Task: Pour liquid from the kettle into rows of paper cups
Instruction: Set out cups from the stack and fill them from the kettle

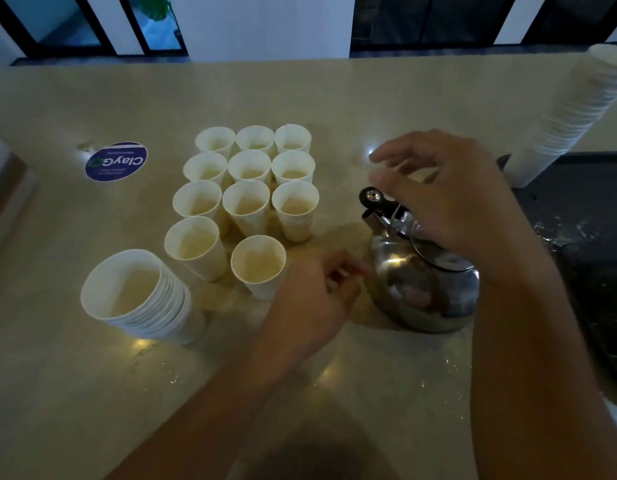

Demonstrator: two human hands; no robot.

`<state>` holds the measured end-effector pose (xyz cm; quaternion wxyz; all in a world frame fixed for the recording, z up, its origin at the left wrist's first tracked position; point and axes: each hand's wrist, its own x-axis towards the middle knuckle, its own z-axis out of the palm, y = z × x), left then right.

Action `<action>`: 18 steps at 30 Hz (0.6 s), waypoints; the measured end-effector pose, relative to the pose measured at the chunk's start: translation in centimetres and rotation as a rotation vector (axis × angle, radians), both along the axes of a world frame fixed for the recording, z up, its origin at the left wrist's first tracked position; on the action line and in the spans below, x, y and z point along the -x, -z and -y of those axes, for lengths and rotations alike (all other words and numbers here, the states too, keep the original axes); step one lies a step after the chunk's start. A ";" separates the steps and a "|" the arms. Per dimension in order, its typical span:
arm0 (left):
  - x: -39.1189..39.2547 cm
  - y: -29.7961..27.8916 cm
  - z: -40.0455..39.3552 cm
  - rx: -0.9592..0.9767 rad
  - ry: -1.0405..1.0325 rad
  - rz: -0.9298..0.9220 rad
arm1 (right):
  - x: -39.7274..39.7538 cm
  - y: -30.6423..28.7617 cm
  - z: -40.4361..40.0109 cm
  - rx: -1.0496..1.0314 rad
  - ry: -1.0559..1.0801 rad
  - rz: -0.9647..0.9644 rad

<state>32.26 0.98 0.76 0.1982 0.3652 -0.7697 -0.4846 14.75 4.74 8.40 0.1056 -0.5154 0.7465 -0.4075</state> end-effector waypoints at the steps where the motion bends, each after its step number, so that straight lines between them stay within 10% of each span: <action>1: -1.2 1.1 -0.4 -0.045 -0.039 -0.015 | -1.1 0.3 0.3 -0.028 -0.060 0.054; 7: -6.2 5.2 -1.3 -0.441 -0.337 -0.043 | -5.6 5.2 3.3 -0.471 -0.299 0.099; 18: -7.7 6.4 -0.3 -0.921 -0.672 -0.529 | -8.0 8.0 4.2 -0.401 -0.231 0.510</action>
